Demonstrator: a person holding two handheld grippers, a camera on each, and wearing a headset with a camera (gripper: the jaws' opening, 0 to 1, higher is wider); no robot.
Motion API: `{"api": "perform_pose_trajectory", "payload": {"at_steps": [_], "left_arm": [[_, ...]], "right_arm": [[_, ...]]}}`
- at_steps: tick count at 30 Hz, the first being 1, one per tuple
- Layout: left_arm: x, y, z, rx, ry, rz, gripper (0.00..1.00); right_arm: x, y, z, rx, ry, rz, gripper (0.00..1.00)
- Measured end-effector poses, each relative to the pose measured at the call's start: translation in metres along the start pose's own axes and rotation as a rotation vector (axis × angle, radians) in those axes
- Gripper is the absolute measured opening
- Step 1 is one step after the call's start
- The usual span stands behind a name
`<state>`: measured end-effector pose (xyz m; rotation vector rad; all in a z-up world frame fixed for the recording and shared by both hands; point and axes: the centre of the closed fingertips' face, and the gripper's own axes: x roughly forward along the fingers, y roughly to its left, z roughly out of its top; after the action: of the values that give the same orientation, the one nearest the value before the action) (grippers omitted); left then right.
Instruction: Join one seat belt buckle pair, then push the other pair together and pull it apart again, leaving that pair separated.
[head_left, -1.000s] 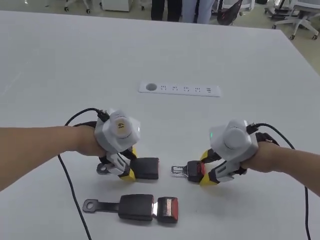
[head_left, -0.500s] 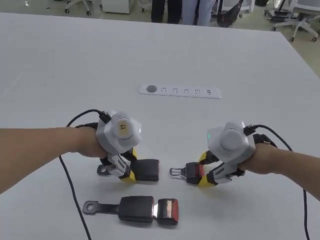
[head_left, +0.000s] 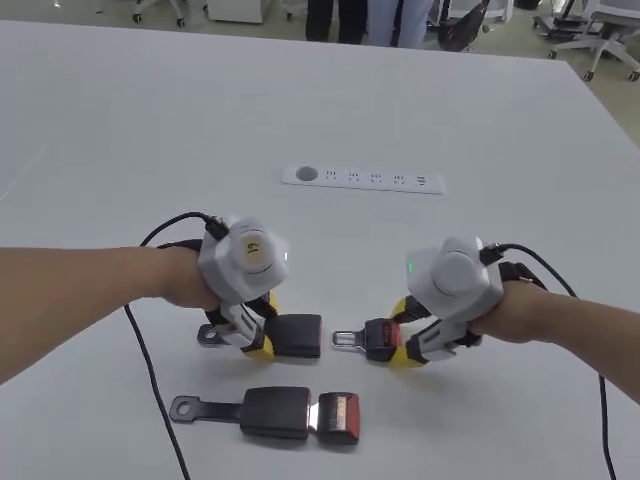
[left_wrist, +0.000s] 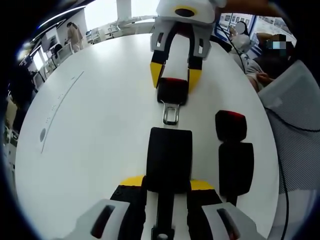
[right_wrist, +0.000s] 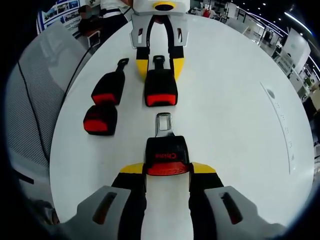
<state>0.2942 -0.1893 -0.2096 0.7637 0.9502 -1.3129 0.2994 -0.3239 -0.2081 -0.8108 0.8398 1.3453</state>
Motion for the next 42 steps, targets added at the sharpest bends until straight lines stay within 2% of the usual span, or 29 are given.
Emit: {"api": "perform_pose_trajectory", "payload": {"at_steps": [12, 25, 42], "left_arm": [[-0.001, -0.002, 0.002, -0.003, -0.001, 0.001, 0.31], [0.001, 0.002, -0.001, -0.007, -0.003, 0.001, 0.31], [0.000, 0.001, 0.000, -0.002, 0.001, 0.002, 0.31]], "right_arm": [[0.003, 0.002, 0.009, -0.009, -0.006, 0.006, 0.30], [0.009, 0.002, 0.018, -0.016, -0.010, 0.013, 0.30], [0.015, 0.004, 0.027, -0.023, -0.022, 0.019, 0.30]]}}
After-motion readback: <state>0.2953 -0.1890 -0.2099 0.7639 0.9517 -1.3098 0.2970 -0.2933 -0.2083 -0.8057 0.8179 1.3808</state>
